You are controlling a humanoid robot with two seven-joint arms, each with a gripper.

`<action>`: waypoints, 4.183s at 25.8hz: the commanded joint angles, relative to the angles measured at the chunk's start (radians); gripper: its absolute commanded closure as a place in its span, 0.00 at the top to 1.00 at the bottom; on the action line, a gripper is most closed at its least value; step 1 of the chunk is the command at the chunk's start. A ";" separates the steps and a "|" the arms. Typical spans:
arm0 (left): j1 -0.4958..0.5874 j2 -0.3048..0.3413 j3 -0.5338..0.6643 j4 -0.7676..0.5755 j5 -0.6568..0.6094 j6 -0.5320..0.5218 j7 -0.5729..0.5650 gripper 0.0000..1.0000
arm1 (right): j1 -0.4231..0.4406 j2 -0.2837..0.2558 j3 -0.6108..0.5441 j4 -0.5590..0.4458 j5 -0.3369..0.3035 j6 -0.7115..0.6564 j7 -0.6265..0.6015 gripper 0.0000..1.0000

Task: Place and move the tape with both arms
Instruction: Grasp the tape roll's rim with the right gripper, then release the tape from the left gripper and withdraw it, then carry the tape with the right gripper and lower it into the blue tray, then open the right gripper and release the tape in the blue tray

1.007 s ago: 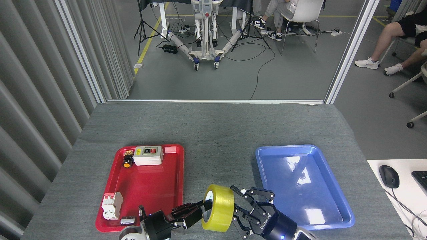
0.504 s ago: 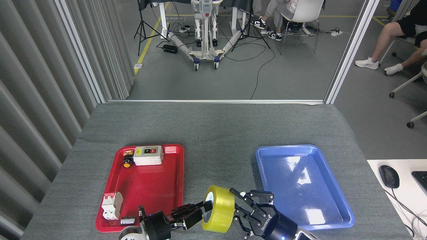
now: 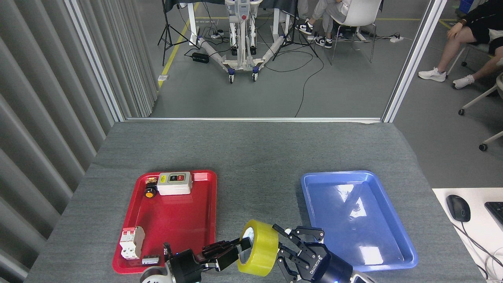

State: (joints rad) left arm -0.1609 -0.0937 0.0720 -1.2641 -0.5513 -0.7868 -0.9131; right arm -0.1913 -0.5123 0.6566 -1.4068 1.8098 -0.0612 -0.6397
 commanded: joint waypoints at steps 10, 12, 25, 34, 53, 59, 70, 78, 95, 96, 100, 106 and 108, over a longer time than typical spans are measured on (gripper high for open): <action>-0.003 0.005 0.003 0.005 0.004 0.001 0.025 0.99 | 0.000 -0.002 0.001 0.000 -0.003 0.018 -0.001 0.10; -0.003 0.008 0.003 0.005 0.004 0.001 0.025 0.99 | 0.000 -0.002 0.001 0.000 -0.003 0.018 -0.001 0.10; -0.014 0.101 0.014 0.046 0.079 0.001 0.026 0.99 | 0.010 -0.025 0.001 -0.001 -0.007 0.018 -0.001 0.00; -0.031 0.169 0.195 0.057 0.134 0.001 0.111 0.99 | 0.023 -0.051 -0.008 -0.008 -0.015 0.018 -0.003 0.00; -0.020 0.157 0.322 -0.127 -0.509 0.181 0.927 0.84 | 0.021 -0.086 -0.365 -0.049 -0.618 -0.144 0.707 0.00; 0.026 0.143 0.198 -0.221 -0.963 0.319 1.025 0.88 | 0.020 -0.089 -0.512 -0.067 -0.897 -0.141 1.155 0.00; 0.155 0.117 0.002 -0.348 -1.217 0.469 1.131 0.99 | -0.053 -0.160 -0.529 -0.051 -0.920 0.047 1.697 0.00; 0.193 0.023 -0.006 -0.390 -1.178 0.459 1.014 0.99 | -0.220 -0.160 -0.456 0.164 -1.066 0.047 1.769 0.00; 0.107 0.035 -0.005 -0.241 -1.067 0.575 0.950 0.99 | -0.336 -0.144 -0.311 0.361 -1.061 0.055 1.753 0.00; 0.107 0.035 -0.004 -0.235 -1.067 0.575 0.954 0.99 | -0.336 -0.144 -0.311 0.361 -1.055 0.055 1.752 0.00; 0.107 0.035 0.002 -0.235 -1.069 0.577 0.956 0.99 | -0.335 -0.135 -0.311 0.361 -1.052 0.057 1.749 0.00; 0.109 0.046 0.014 -0.230 -1.059 0.578 0.956 0.99 | -0.335 -0.134 -0.311 0.361 -1.050 0.057 1.727 0.00; 0.112 0.049 0.029 -0.232 -1.056 0.577 0.956 0.99 | -0.335 -0.130 -0.311 0.361 -1.049 0.057 1.726 0.04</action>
State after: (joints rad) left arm -0.0539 -0.0479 0.0856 -1.4960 -1.6131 -0.2095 0.0426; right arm -0.5251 -0.6454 0.3451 -1.0461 0.7594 -0.0052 1.0934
